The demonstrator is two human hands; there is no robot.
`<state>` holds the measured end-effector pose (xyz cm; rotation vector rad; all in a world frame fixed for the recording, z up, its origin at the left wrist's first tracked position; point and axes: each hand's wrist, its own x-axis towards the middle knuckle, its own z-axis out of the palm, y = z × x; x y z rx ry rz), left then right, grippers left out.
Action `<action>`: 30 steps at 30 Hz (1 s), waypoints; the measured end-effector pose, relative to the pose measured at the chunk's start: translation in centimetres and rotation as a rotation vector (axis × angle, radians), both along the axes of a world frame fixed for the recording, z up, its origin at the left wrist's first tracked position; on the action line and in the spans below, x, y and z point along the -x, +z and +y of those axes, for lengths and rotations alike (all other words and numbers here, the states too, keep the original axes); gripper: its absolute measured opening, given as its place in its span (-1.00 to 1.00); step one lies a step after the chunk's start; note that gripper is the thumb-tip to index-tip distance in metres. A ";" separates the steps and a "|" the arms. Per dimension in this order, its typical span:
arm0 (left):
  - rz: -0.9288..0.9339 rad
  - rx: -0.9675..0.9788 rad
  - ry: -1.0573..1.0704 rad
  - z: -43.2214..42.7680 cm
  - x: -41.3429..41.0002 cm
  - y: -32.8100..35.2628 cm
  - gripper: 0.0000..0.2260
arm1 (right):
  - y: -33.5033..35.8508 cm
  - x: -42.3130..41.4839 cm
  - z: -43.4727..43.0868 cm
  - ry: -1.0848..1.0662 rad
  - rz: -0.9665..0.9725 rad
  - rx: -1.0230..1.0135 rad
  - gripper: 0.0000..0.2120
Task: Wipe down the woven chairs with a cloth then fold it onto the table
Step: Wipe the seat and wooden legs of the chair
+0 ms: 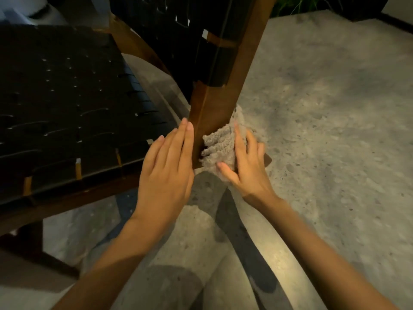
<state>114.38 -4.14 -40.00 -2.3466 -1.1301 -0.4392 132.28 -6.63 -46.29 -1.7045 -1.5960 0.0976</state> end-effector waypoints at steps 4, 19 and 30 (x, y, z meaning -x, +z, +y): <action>-0.022 -0.075 0.048 0.1 -0.1 -1.1 -0.46 | -0.7 0.7 1.8 -0.079 0.028 -0.035 -0.03; -0.127 -0.204 0.025 0.8 -0.7 -2.4 -0.42 | -5.6 -5.7 2.0 -0.122 0.010 0.239 -0.14; -0.108 -0.267 0.034 1.2 -0.7 -2.8 -0.43 | -7.5 -6.9 2.7 -0.100 0.118 0.222 -0.08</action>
